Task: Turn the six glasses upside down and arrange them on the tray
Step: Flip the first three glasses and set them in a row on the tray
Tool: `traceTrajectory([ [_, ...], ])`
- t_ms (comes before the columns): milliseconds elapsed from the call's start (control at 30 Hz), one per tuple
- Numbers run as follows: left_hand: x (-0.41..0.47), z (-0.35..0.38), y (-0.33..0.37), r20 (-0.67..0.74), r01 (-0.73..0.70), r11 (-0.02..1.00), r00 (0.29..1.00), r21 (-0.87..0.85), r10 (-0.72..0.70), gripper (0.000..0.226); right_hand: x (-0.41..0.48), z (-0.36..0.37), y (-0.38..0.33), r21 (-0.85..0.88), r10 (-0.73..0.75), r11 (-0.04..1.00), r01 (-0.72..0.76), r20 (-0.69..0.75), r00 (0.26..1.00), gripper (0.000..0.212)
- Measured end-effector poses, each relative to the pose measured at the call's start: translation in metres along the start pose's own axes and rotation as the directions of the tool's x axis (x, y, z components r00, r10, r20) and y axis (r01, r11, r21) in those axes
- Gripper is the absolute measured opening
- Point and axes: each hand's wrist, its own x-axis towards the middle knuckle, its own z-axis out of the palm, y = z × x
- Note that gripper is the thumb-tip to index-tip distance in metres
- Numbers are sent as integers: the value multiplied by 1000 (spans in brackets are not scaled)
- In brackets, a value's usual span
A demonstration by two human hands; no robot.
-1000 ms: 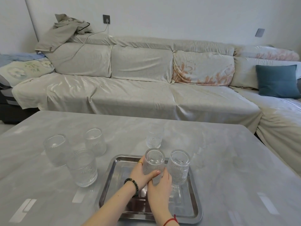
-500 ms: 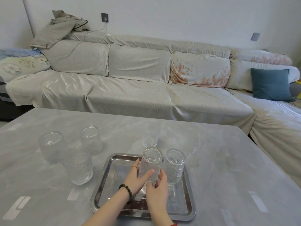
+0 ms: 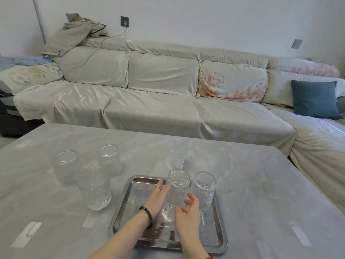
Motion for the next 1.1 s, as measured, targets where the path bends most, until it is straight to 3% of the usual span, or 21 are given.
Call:
traceTrajectory([
  [200, 29, -19, 40, -104, -98, 994, 989, 42, 102, 64, 11, -12, -9, 40, -82, 996, 83, -28, 996, 28],
  [400, 78, -26, 57, -93, -109, 963, 986, 246, 135, 85, 28, -31, -29, 174, -159, 972, 158, -6, 987, 26],
  [600, 135, -6, 49, -43, -39, 955, 998, 294, 54, 110, 63, -54, -63, 266, -271, 928, 259, 8, 963, 26],
  [700, 153, 6, 37, -102, -68, 956, 990, 285, 100, 105, 75, -55, -69, 288, -282, 922, 258, 44, 958, 26],
  [867, 151, 5, 34, -247, -133, 951, 947, 279, 205, 85, 81, -51, -77, 346, -241, 922, 171, 171, 955, 24],
  [1000, 122, -12, 51, -412, -233, 973, 885, 9, 215, 76, 70, -34, -86, 453, -165, 891, -12, 349, 923, 18],
  [1100, 89, -34, 67, -470, -309, 938, 859, -158, 204, 65, 55, -10, -89, 407, -16, 888, -212, 489, 872, 16],
])
